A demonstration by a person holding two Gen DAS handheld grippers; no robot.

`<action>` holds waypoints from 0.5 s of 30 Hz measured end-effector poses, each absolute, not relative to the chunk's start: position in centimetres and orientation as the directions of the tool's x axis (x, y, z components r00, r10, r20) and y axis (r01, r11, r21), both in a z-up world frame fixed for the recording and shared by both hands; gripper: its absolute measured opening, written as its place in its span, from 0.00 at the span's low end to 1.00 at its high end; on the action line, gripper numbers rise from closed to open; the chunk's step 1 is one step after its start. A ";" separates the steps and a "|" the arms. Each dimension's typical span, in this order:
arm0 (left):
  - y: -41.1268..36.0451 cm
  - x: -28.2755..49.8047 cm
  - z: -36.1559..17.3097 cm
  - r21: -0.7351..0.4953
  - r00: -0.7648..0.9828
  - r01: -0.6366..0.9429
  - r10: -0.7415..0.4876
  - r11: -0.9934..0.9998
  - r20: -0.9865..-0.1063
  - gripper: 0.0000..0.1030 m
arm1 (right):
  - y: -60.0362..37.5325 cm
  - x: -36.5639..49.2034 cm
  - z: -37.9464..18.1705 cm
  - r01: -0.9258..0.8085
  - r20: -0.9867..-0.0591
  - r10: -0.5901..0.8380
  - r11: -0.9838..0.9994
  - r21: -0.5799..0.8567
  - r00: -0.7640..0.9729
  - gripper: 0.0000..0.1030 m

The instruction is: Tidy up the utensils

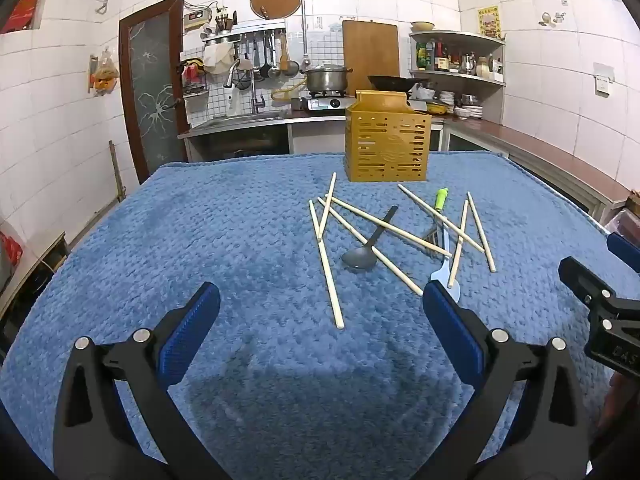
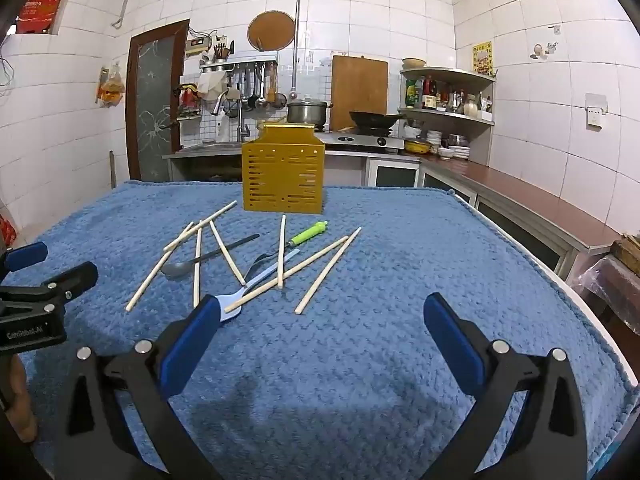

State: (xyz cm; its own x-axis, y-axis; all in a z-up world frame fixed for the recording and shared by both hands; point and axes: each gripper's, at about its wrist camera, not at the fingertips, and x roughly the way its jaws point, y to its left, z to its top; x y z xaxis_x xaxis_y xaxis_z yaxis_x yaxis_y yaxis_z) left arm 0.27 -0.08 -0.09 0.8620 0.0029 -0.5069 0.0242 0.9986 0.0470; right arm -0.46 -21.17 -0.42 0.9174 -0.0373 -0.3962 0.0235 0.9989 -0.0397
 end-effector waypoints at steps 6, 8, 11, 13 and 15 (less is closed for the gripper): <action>-0.2 0.1 -0.4 0.052 0.871 0.027 0.002 0.998 -0.491 0.95 | -21.1 -0.4 -0.4 0.027 -0.401 -0.040 0.999 -0.040 0.915 0.96; -0.2 0.2 -0.5 0.048 0.871 0.025 0.001 0.999 -0.492 0.95 | -21.2 -0.5 -0.4 0.029 -0.402 -0.041 0.999 -0.036 0.915 0.96; -0.3 0.2 -0.6 0.044 0.870 0.028 -0.003 0.999 -0.493 0.95 | -21.5 -0.4 -0.3 0.033 -0.406 -0.042 0.999 -0.030 0.913 0.96; -0.3 0.0 -0.3 0.044 0.870 0.027 -0.002 0.999 -0.492 0.95 | -21.6 -0.4 -0.4 0.038 -0.409 -0.045 0.999 -0.025 0.912 0.96; -0.3 0.0 -0.3 0.044 0.870 0.027 -0.002 0.999 -0.493 0.95 | -21.6 -0.3 -0.5 0.040 -0.411 -0.047 0.999 -0.025 0.911 0.96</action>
State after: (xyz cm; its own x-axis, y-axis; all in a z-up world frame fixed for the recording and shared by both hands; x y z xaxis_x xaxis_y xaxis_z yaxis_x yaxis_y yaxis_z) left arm 0.01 -0.33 -0.34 0.8703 -0.0019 -0.4925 0.0272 0.9987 0.0442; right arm -0.31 -21.57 -0.50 0.9105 -0.0469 -0.4108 0.0401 0.9989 -0.0252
